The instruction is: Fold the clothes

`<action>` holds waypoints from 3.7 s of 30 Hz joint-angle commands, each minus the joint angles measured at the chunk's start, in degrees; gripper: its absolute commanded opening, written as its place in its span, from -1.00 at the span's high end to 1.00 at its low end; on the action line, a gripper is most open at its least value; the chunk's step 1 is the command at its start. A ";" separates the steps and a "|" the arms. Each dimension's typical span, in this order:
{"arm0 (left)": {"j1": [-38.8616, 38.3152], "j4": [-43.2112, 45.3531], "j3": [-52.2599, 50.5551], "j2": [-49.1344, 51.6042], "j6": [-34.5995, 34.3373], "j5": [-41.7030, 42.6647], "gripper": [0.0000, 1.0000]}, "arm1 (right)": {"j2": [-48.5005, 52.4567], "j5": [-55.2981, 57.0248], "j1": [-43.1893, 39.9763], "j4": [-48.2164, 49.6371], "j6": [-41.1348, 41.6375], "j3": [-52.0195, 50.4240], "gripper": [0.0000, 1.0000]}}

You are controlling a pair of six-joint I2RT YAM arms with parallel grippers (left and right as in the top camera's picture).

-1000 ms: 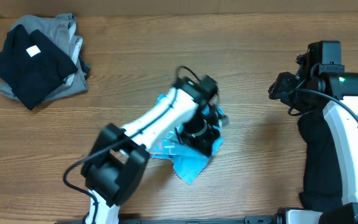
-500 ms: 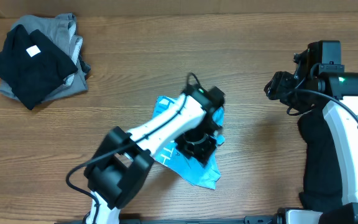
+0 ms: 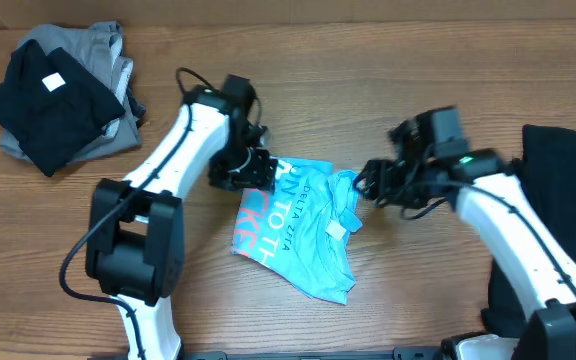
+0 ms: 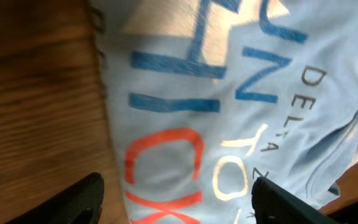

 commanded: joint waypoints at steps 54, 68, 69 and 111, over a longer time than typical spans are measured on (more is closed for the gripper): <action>4.59 19.43 -23.04 -1.62 3.19 12.17 -0.96 | 9.42 -3.17 3.78 0.72 -3.61 -0.26 0.07; 4.31 29.20 -28.85 -1.62 -2.54 23.82 0.37 | 9.42 -3.17 4.83 1.77 -3.19 -0.26 0.15; 4.31 29.22 -28.85 -1.62 -2.54 23.74 0.17 | 9.42 -3.19 4.83 1.70 -3.19 -0.26 0.15; 1.01 32.13 -30.95 -2.12 -10.82 24.04 0.92 | 13.42 -5.35 3.52 3.72 -0.33 -5.46 0.76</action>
